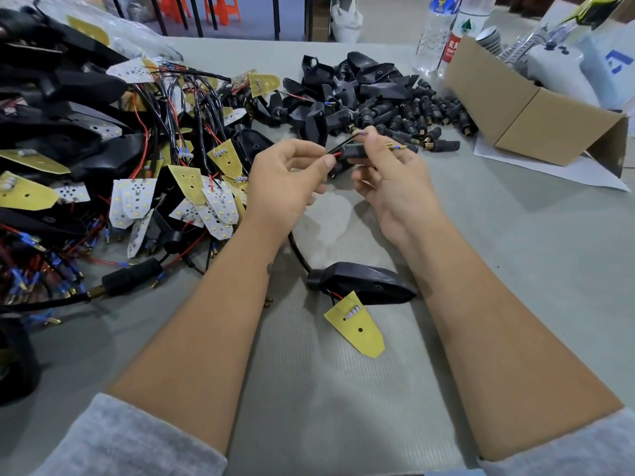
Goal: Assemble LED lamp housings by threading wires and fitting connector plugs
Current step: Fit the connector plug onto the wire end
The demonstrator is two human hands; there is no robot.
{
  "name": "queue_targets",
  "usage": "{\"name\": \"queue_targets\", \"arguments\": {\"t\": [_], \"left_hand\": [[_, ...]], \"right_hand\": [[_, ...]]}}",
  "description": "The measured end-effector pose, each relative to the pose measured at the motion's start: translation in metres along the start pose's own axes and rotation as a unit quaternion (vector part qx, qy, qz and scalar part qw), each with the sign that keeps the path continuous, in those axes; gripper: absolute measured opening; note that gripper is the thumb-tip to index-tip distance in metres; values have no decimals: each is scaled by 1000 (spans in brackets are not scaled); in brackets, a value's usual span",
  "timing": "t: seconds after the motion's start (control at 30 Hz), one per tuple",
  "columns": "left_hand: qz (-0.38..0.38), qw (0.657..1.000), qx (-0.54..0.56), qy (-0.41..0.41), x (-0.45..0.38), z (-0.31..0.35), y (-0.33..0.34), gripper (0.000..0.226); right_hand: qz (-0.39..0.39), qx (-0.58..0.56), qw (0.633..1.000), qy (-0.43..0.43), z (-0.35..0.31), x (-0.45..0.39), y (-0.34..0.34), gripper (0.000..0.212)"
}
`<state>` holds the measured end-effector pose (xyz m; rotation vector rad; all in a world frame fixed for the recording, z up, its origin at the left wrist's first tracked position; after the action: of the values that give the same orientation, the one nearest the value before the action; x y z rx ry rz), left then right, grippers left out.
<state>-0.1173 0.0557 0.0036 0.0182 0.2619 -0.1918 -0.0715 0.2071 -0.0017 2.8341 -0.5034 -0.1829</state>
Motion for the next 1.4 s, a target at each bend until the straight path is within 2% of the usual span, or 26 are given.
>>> {"name": "queue_targets", "arguments": {"t": [0.2,0.3,0.43,0.67,0.8,0.9,0.97,1.07,1.2,1.33,1.4], "left_hand": [[16,1000,-25,7,4,1,1,15],[24,1000,-14,4,3,0,0,15],[20,999,-25,6,1,-1,2,17],[35,999,-24,-6,-2,-5,0,18],[25,999,-10,18,-3,-1,-4,16],[22,999,-33,10,-5,-1,-5,33],[37,999,-18,2,-5,-1,-8,35],[58,998,13,0,-7,-1,-17,26],[55,998,26,26,-8,4,-23,19],[52,998,26,31,-7,3,-21,23],[65,995,78,0,-8,-4,-22,30]], "right_hand": [[34,-10,999,23,6,-1,-8,29],[22,0,999,28,7,-2,-5,21],[-30,45,998,13,6,-1,9,9],[-24,-13,999,38,12,-5,9,39],[-2,-47,998,43,13,-7,1,44],[7,-38,998,44,13,-9,1,45],[7,-17,999,40,13,-9,1,45],[2,4,999,33,13,-8,3,44],[3,9,999,34,12,-7,2,42],[9,14,999,38,13,-6,1,42],[13,3,999,46,13,-5,-1,44]]}}
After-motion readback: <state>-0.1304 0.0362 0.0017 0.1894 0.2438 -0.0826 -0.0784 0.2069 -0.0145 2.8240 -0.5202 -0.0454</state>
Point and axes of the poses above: each hand's wrist, its own x-axis away from the middle knuckle, its own y-axis out of the palm, z = x × y, the point moved 10 cm from there along -x, towards the middle knuckle, and after that the axes turned 4 degrees about x, right-handed, at the moved point
